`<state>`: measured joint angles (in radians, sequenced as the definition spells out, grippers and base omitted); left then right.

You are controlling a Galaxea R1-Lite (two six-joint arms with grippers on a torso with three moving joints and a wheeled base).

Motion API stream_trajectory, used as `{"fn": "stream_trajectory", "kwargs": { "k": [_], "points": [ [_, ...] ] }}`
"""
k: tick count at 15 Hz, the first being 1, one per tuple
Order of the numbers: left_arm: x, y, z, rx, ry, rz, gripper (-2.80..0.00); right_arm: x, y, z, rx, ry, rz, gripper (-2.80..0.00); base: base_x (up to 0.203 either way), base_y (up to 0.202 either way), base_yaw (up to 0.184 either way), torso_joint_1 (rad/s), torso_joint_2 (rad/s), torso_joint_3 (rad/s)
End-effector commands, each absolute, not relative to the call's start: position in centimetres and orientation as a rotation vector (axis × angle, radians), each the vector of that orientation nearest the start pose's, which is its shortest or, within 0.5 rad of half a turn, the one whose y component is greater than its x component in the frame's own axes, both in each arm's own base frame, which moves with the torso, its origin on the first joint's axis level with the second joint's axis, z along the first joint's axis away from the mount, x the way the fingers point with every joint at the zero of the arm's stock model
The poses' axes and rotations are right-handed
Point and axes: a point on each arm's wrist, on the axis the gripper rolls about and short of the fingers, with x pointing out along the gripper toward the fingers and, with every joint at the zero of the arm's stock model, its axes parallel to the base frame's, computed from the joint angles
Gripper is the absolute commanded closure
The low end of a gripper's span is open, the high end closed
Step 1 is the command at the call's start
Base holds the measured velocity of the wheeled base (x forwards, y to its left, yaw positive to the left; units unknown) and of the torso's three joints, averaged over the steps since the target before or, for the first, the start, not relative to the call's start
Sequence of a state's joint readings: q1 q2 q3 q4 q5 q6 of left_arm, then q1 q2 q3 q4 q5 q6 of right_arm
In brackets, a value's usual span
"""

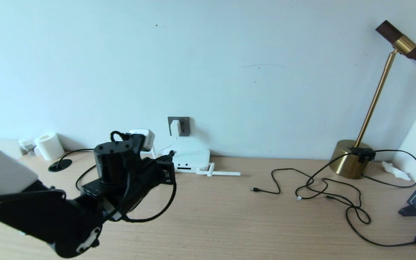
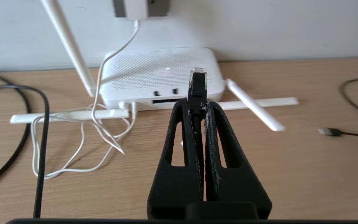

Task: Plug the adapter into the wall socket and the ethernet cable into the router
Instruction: Align cable and router interface

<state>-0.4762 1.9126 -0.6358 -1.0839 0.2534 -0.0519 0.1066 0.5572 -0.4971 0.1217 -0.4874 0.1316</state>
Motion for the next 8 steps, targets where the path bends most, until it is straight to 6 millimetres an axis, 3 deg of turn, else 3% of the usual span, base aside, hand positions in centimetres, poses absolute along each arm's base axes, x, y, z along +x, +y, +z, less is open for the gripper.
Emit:
{"fn": "stream_trajectory", "kwargs": {
  "k": [1, 3, 5, 7, 8],
  "points": [
    [30.2, -14.8, 9.4, 0.040, 0.231, -0.173, 0.00, -0.7, -1.1, 19.7, 0.093, 0.032, -0.418, -2.80, 0.000, 0.000, 0.000, 0.000, 0.00, 0.000],
    [30.7, -15.0, 7.4, 0.060, 0.277, -0.151, 0.00, -2.9, -1.0, 17.8, 0.047, -0.036, -0.375, -2.80, 0.000, 0.000, 0.000, 0.000, 0.00, 0.000],
    [31.1, -15.1, 5.9, 0.067, 0.291, -0.130, 0.00, -4.2, -0.8, 14.2, -0.015, -0.054, -0.304, -2.80, 0.000, 0.000, 0.000, 0.000, 0.00, 0.000],
    [31.3, -15.1, 4.7, 0.068, 0.268, -0.093, 0.00, -3.5, -0.7, 9.9, -0.056, 0.012, -0.250, -2.80, 0.000, 0.000, 0.000, 0.000, 0.00, 0.000],
    [30.8, -14.8, 4.3, 0.077, 0.281, -0.086, 0.00, -3.1, -0.5, 9.1, -0.064, 0.019, -0.206, -2.80, 0.000, 0.000, 0.000, 0.000, 0.00, 0.000]
  ]
}}
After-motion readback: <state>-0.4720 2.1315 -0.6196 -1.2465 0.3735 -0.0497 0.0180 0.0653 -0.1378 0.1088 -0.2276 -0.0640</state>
